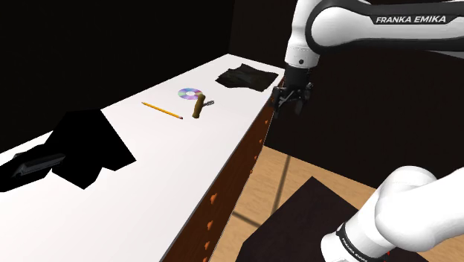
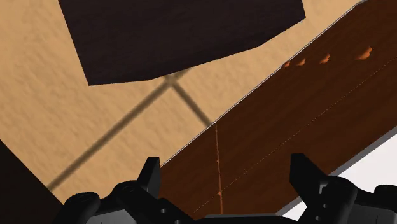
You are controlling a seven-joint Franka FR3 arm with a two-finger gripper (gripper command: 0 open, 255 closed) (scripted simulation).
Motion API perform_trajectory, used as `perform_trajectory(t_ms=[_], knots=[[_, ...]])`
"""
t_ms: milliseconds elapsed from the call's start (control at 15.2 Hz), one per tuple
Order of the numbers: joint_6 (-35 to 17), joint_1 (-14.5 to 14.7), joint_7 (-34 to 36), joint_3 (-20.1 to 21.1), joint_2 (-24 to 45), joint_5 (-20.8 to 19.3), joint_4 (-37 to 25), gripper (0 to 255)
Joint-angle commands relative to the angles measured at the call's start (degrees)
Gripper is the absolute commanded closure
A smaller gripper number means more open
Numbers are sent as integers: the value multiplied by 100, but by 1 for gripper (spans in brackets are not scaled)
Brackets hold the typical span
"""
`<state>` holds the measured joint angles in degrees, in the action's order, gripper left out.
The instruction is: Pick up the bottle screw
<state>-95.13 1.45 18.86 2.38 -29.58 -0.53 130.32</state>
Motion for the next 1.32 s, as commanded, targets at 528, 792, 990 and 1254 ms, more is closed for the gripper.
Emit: perform_trajectory(t_ms=[528, 792, 990, 1254], knots=[[-550, 21, 1244, 329, 2064, 442, -1638, 0], [-601, 42, 1695, 390, 2921, 527, -2519, 0], [-571, 68, 2018, 408, 3585, 572, -3275, 0], [-421, 115, 2429, 402, 4523, 619, -4454, 0]])
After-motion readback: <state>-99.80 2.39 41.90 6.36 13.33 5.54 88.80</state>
